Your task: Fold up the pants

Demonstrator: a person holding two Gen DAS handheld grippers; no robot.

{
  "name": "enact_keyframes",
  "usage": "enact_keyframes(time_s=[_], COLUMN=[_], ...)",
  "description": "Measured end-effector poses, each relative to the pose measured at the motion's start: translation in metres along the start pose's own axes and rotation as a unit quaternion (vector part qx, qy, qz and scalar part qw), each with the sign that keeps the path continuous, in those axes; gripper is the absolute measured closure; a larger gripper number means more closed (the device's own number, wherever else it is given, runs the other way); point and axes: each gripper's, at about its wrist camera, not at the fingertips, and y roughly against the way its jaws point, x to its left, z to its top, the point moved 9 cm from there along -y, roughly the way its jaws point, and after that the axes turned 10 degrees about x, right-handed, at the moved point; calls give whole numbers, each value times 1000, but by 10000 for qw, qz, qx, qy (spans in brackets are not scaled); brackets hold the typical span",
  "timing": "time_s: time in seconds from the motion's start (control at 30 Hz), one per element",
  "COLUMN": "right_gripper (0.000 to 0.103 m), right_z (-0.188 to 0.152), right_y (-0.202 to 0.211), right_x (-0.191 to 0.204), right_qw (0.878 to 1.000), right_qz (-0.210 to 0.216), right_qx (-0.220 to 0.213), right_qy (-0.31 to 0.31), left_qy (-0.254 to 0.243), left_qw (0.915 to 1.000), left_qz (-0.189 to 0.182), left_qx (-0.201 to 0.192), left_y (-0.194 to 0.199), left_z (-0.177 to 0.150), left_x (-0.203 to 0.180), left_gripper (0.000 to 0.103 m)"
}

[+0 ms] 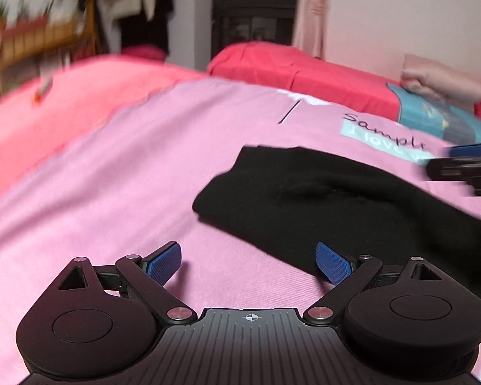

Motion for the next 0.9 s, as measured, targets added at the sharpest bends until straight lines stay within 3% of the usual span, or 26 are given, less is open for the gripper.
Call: enact_keyframes(time_s=[0.1,0.2,0.27,0.3,0.4,0.47,0.57,0.6,0.63,0.7,0.77,0.8,0.83,0.9], right_gripper=[44,48,90,99,99,99,98,86,59,34,44,62,86,85], right_z=[32,44,44,45,66,69,52,50,47,45,43,39,35,39], right_y=[-41,-82,-103,-104,-84,-91,-98,-91,-86,-79,-87,-95,-105,-115], right_x=[46,69,67,66,46,28,30,31,32,30,32,34,34,26], right_qw=[9990,9962,9949,9956,9996,9985,9981,9987,9991,9993,9991,9985,9977,9980], right_qz=[195,-190,-279,-163,-244,-242,167,178,156,160,150,148,57,-122], right_qx=[116,380,610,681,120,218,483,382,325,212,357,502,674,548], right_qy=[383,756,760,624,81,-430,-352,-277,-241,-261,-180,-146,-102,-304], left_qy=[251,318,331,332,267,195,197,208,208,199,184,181,175,121], left_qw=[9990,9982,9980,9981,9986,9990,9991,9991,9991,9992,9993,9994,9994,9995], left_qz=[-350,-495,-524,-516,-428,-360,-338,-332,-322,-295,-268,-260,-247,-205], left_qx=[76,104,96,109,173,162,162,166,167,168,165,163,170,217], left_y=[-3,-2,-1,-1,-4,-3,-3,-4,-4,-5,-6,-5,-6,-7], left_z=[0,-3,-3,-3,-5,-6,-6,-6,-6,-5,-5,-5,-5,-5], left_x=[6,7,8,7,5,3,3,3,3,3,2,2,1,0], left_gripper=[0,0,0,0,0,0,0,0,0,0,0,0,0,0])
